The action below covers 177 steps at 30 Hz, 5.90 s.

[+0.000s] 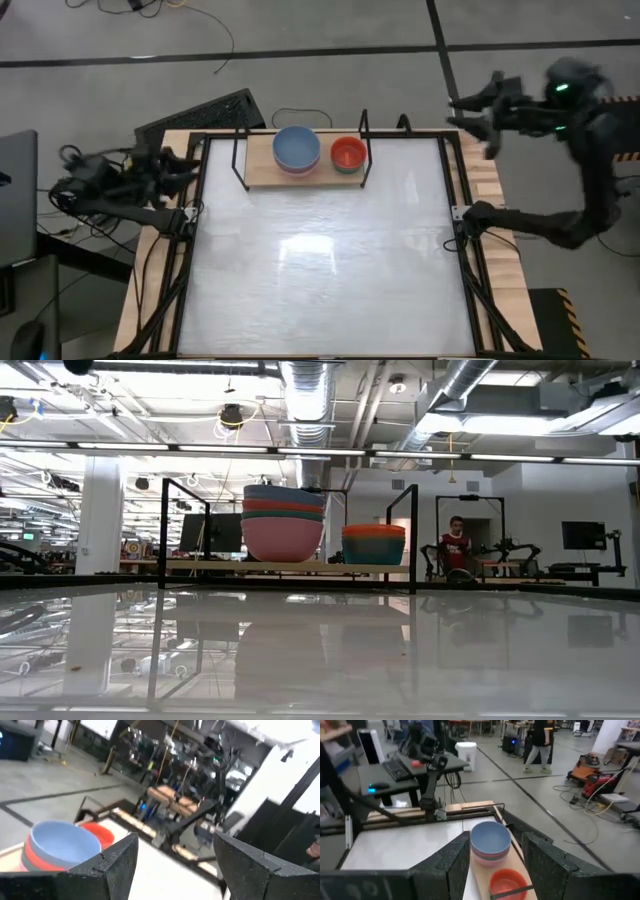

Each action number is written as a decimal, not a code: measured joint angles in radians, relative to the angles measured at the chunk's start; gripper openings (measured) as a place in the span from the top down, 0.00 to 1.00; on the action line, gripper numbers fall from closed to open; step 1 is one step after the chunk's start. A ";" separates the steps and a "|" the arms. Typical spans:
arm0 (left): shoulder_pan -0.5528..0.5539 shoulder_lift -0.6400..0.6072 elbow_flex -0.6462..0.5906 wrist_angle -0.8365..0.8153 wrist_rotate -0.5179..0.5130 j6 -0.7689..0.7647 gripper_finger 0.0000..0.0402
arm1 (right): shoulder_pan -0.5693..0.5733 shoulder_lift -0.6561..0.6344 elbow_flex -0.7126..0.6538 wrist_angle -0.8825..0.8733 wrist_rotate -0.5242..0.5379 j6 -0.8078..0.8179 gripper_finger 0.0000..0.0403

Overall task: Place and stack bowls onto a shelf
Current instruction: Return to Home Position

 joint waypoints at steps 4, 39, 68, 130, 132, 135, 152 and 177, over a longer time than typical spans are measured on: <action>-0.001 -0.010 -0.047 0.053 0.009 0.033 0.39 | 0.045 -0.120 -0.416 0.404 -0.073 0.201 0.50; -0.002 -0.247 -0.289 -0.063 0.209 0.093 0.39 | 0.669 -0.909 -1.625 1.305 0.817 0.313 0.50; -0.002 -0.228 -0.855 0.572 0.202 0.098 0.39 | 0.665 -1.003 -1.826 1.170 1.014 0.364 0.50; -0.002 -0.235 -0.849 0.564 1.086 0.028 0.39 | 0.665 -1.003 -1.830 1.156 1.026 0.363 0.50; -0.002 -0.235 -0.849 0.564 1.086 0.028 0.39 | 0.665 -1.003 -1.830 1.156 1.026 0.363 0.50; -0.002 -0.235 -0.849 0.564 1.086 0.028 0.39 | 0.665 -1.003 -1.830 1.156 1.026 0.363 0.50; -0.002 -0.235 -0.849 0.564 1.086 0.028 0.39 | 0.665 -1.003 -1.830 1.156 1.025 0.363 0.50; -0.002 -0.235 -0.849 0.564 1.086 0.028 0.39 | 0.665 -1.003 -1.830 1.156 1.025 0.363 0.50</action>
